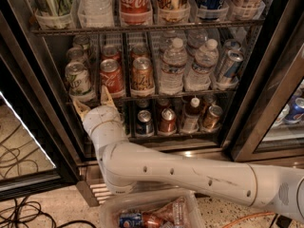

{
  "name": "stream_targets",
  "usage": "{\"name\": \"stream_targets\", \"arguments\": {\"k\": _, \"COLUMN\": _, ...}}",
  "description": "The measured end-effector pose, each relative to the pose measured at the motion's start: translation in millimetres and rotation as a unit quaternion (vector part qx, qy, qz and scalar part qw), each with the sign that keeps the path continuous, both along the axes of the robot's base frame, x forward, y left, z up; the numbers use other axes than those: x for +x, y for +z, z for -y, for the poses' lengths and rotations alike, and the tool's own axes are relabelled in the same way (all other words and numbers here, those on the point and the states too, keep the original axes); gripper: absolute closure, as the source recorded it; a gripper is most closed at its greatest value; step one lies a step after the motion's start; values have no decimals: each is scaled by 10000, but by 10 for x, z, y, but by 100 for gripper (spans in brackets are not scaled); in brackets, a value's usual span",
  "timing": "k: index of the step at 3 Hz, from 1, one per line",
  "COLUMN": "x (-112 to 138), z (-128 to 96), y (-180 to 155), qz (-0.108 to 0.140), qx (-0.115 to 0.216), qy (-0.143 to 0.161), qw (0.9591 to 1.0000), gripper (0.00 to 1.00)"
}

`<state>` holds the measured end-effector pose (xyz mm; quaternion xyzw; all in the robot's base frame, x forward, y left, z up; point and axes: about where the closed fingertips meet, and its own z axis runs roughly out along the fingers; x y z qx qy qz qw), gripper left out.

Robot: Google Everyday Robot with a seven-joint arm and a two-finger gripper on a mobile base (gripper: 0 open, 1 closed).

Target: Pick 7up can from middle shelf of fridge

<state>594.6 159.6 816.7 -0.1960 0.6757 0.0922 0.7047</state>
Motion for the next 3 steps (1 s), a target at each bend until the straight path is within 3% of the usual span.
{"name": "stream_targets", "arguments": {"k": 3, "x": 156, "z": -300, "y": 168, "qz": 205, "qx": 114, "qy": 331, "qw": 9992, "gripper": 36}}
